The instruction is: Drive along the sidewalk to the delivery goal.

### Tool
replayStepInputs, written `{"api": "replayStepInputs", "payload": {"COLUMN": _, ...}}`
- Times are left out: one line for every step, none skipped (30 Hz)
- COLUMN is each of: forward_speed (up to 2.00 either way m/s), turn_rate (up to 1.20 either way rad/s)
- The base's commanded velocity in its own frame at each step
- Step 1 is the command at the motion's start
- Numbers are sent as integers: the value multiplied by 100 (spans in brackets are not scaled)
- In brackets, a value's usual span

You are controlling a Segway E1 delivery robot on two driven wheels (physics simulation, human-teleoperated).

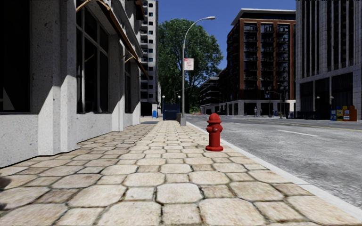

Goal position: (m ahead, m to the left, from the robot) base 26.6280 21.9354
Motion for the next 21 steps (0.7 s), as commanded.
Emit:
{"api": "replayStepInputs", "payload": {"forward_speed": 200, "turn_rate": 30}}
{"api": "replayStepInputs", "payload": {"forward_speed": 200, "turn_rate": 30}}
{"api": "replayStepInputs", "payload": {"forward_speed": 200, "turn_rate": 30}}
{"api": "replayStepInputs", "payload": {"forward_speed": 200, "turn_rate": 30}}
{"api": "replayStepInputs", "payload": {"forward_speed": 200, "turn_rate": 30}}
{"api": "replayStepInputs", "payload": {"forward_speed": 200, "turn_rate": 30}}
{"api": "replayStepInputs", "payload": {"forward_speed": 200, "turn_rate": 30}}
{"api": "replayStepInputs", "payload": {"forward_speed": 200, "turn_rate": 30}}
{"api": "replayStepInputs", "payload": {"forward_speed": 200, "turn_rate": 30}}
{"api": "replayStepInputs", "payload": {"forward_speed": 200, "turn_rate": 30}}
{"api": "replayStepInputs", "payload": {"forward_speed": 200, "turn_rate": 30}}
{"api": "replayStepInputs", "payload": {"forward_speed": 200, "turn_rate": 30}}
{"api": "replayStepInputs", "payload": {"forward_speed": 200, "turn_rate": 30}}
{"api": "replayStepInputs", "payload": {"forward_speed": 200, "turn_rate": 30}}
{"api": "replayStepInputs", "payload": {"forward_speed": 200, "turn_rate": 30}}
{"api": "replayStepInputs", "payload": {"forward_speed": 200, "turn_rate": 30}}
{"api": "replayStepInputs", "payload": {"forward_speed": 200, "turn_rate": 30}}
{"api": "replayStepInputs", "payload": {"forward_speed": 200, "turn_rate": 0}}
{"api": "replayStepInputs", "payload": {"forward_speed": 200, "turn_rate": 0}}
{"api": "replayStepInputs", "payload": {"forward_speed": 200, "turn_rate": 0}}
{"api": "replayStepInputs", "payload": {"forward_speed": 200, "turn_rate": 0}}
